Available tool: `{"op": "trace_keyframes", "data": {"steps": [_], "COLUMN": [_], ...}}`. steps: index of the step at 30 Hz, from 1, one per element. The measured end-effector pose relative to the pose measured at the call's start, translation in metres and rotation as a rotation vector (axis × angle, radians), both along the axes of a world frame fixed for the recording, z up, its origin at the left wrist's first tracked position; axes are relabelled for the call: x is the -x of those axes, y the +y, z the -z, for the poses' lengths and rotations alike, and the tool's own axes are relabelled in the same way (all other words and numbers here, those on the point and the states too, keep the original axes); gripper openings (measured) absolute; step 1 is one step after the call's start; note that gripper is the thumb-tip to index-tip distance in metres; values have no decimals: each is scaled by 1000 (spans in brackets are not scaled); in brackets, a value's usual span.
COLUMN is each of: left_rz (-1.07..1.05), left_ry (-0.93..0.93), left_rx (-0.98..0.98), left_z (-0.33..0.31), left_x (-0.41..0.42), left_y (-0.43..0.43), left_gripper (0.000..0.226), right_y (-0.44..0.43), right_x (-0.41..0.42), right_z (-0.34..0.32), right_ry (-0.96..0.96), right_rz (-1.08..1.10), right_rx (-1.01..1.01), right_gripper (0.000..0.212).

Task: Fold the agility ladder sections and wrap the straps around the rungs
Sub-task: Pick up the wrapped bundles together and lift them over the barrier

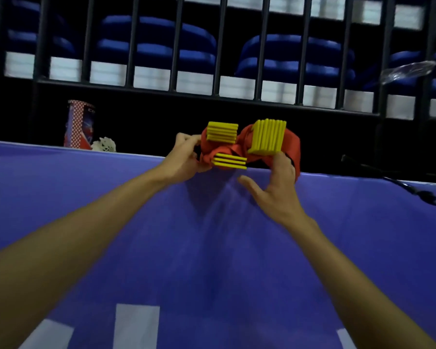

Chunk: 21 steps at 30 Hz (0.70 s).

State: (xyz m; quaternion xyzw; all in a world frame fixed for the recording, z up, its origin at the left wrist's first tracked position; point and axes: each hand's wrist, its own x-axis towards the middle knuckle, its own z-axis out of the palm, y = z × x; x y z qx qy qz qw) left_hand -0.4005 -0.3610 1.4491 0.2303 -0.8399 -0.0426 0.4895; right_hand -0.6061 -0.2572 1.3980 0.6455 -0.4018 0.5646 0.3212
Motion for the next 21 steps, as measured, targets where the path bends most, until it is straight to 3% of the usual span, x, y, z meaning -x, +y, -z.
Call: {"op": "trace_keyframes", "data": {"steps": [2, 5, 9, 13, 17, 21], "left_rz": [124, 267, 366, 403, 455, 500], "left_ry": [180, 355, 402, 471, 479, 502], "left_rx": [-26, 5, 206, 178, 86, 12], "left_z": [10, 29, 49, 46, 30, 27], "left_x": [1, -1, -4, 0, 1, -1], "left_y": [21, 62, 93, 110, 99, 70], "left_gripper": [53, 62, 68, 76, 46, 39], "right_y": [8, 16, 17, 17, 10, -4], "right_x": [-4, -11, -21, -24, -33, -41], "right_z": [4, 2, -10, -19, -26, -27], "right_ry": [-68, 36, 111, 129, 64, 87], "right_rz": [-115, -234, -274, -251, -241, -115], "right_rx": [111, 285, 336, 394, 496, 426], "right_gripper": [73, 66, 59, 49, 38, 38]}}
